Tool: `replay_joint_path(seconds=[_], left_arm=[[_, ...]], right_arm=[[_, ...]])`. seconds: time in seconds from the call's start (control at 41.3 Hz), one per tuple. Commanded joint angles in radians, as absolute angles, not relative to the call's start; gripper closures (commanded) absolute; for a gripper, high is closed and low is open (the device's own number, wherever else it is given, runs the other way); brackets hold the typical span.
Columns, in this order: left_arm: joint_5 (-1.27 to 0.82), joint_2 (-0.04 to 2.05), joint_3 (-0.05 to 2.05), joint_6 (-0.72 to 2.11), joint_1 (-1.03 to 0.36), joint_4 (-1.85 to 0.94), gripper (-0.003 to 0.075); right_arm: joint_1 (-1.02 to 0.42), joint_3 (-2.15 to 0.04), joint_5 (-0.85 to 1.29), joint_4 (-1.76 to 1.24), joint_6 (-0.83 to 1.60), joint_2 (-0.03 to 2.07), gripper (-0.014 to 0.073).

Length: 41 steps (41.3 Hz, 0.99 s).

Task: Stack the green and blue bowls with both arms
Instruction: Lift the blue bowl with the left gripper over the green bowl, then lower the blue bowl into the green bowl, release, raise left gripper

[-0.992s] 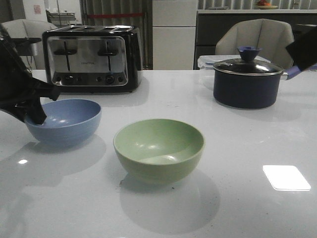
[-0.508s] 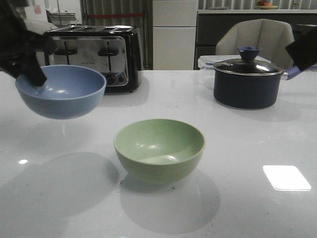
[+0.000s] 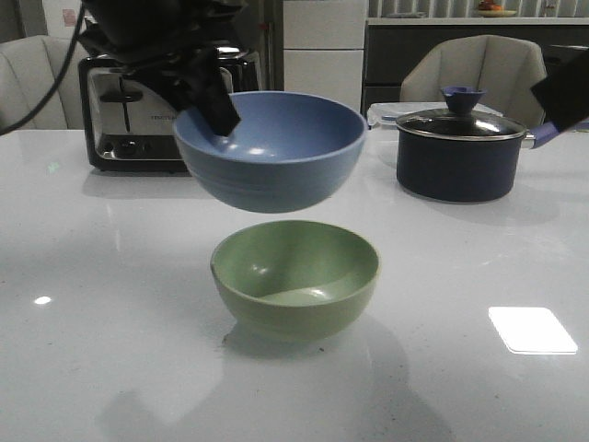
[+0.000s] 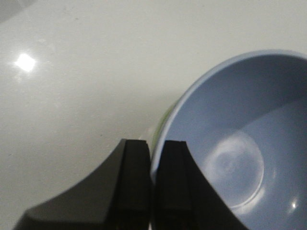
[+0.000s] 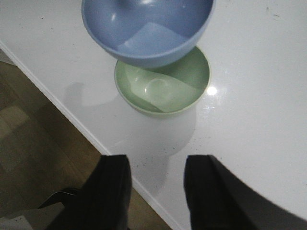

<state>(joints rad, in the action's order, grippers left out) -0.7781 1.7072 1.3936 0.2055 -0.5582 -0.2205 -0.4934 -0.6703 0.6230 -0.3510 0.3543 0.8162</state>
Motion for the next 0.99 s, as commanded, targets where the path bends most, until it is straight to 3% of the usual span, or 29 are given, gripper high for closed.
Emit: replay_joint_path(seconds=[0.0, 0.677, 0.75, 0.968], left_arm=[[-0.713, 1.696, 1.430, 0.206, -0.590, -0.243, 0.0627], [-0.675, 1.858, 1.430, 0.206, -0.604, -0.238, 0.0625], [-0.675, 1.858, 1.430, 0.206, -0.604, -0.238, 0.0588], [-0.681, 1.851, 1.430, 0.206, -0.604, -0.238, 0.0333]], right_arm=[[-0.493, -0.698, 0.565, -0.358, 0.368, 0.816, 0.0195], [-0.493, -0.698, 0.565, -0.358, 0.368, 0.816, 0.0195], [-0.493, -0.698, 0.565, -0.358, 0.368, 0.816, 0.0195], [-0.493, -0.698, 0.565, -0.358, 0.368, 0.816, 0.0195]])
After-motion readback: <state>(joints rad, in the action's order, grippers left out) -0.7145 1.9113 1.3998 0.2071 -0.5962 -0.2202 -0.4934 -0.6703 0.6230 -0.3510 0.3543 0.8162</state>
